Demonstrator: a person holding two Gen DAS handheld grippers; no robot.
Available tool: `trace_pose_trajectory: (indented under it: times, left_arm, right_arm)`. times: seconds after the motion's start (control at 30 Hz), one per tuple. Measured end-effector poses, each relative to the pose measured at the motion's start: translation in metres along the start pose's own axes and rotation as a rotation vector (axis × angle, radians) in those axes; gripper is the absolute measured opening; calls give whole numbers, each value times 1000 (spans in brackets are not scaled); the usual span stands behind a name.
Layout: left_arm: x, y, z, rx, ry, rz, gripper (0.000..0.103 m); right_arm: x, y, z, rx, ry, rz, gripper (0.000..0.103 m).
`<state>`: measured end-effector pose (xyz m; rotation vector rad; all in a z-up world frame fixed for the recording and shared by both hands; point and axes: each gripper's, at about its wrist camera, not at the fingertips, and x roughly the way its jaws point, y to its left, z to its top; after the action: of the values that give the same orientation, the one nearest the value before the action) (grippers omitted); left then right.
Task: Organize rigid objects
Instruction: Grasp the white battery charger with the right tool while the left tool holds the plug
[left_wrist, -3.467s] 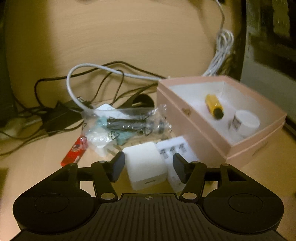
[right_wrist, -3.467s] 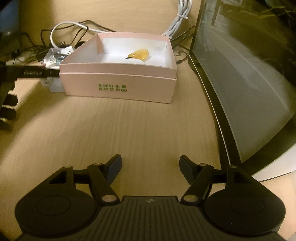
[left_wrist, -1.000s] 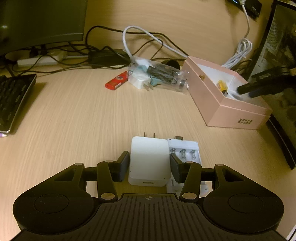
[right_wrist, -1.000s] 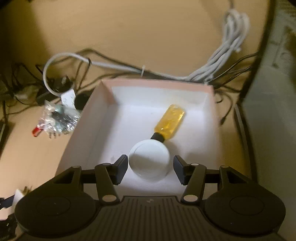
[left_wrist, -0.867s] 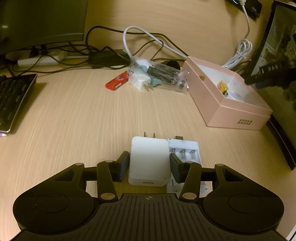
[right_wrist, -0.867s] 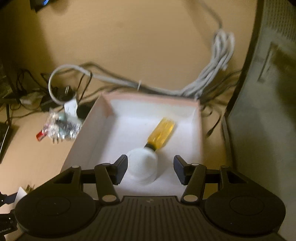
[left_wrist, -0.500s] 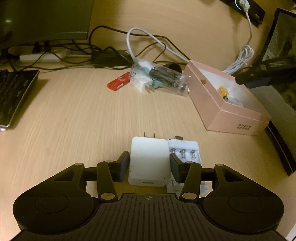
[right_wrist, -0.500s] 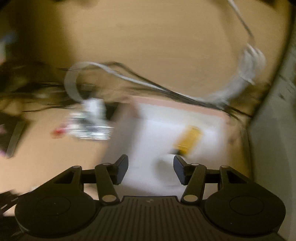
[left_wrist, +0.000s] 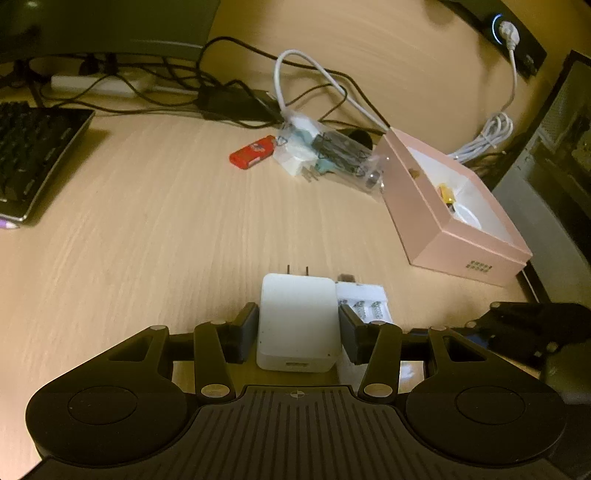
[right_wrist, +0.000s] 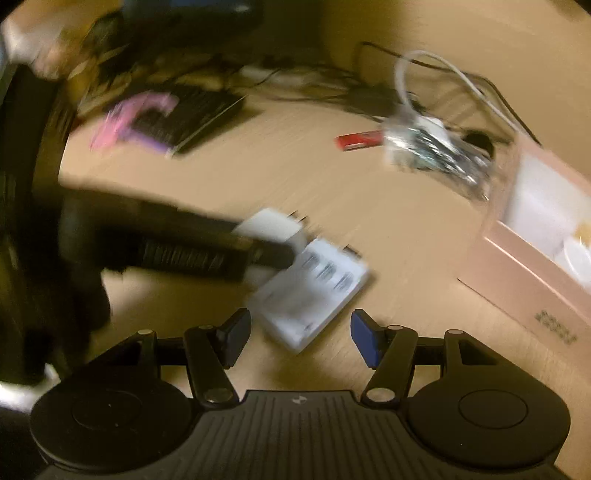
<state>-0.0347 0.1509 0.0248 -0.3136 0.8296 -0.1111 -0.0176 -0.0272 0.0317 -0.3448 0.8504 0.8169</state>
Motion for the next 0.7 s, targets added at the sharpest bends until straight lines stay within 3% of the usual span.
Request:
trace_pose_trajectory:
  times: [0.1,0.33,0.47,0.7]
  left_arm:
    - [-2,-3,0,32,16,25,52]
    - [-12,-9,-2,144,-8,126,51]
    - [-17,6,0,79,-25,173,51]
    - [-22,17,-5,8,-34,206,52]
  right_arm:
    - [6,11,-5,-41,-8,-45,62]
    - [3,-6,-12,62,-38,-104,63]
    - [5,-8,-13,112,-37,-63,68]
    - [30,1,17,161,-59,-78,68]
